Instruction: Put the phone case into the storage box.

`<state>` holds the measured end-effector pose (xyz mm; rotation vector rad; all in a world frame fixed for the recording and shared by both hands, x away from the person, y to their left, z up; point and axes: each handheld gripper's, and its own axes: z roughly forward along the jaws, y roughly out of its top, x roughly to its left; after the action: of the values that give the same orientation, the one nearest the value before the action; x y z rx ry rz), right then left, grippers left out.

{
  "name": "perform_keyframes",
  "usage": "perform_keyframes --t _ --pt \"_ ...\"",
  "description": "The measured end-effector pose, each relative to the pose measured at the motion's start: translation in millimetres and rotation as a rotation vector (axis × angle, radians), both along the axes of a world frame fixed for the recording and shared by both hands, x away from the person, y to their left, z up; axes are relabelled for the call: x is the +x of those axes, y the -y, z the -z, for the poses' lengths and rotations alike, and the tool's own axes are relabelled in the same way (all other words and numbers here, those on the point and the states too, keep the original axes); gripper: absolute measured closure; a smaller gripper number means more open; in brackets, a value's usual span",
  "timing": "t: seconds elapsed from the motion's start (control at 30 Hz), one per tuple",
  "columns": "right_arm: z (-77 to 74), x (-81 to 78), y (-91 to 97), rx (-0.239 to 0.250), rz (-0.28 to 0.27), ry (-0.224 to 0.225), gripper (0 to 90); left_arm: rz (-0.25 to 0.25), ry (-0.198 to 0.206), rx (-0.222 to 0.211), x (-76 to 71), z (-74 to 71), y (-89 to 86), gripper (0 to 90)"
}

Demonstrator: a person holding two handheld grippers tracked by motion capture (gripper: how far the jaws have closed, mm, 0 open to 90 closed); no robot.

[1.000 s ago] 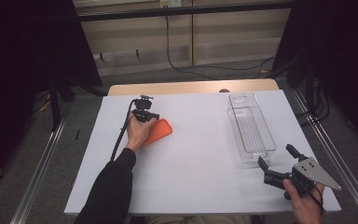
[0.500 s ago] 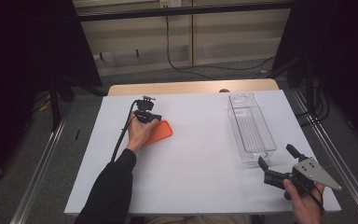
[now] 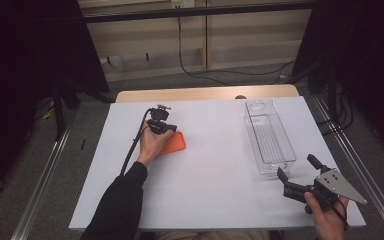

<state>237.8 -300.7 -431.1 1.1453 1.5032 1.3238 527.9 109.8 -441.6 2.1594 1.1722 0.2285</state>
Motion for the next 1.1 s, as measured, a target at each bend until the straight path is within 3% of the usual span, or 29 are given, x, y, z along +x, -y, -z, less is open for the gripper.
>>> perform_keyframes --t 0.4,1.1 --pt "0.1 0.3 -0.1 -0.003 -0.001 -0.003 0.0 0.009 -0.002 -0.02 -4.5 1.7 3.1 90.0" --pt "0.2 0.4 0.1 -0.003 0.0 -0.003 0.0 0.1 -0.023 -0.003 -23.4 -1.2 5.3 90.0"
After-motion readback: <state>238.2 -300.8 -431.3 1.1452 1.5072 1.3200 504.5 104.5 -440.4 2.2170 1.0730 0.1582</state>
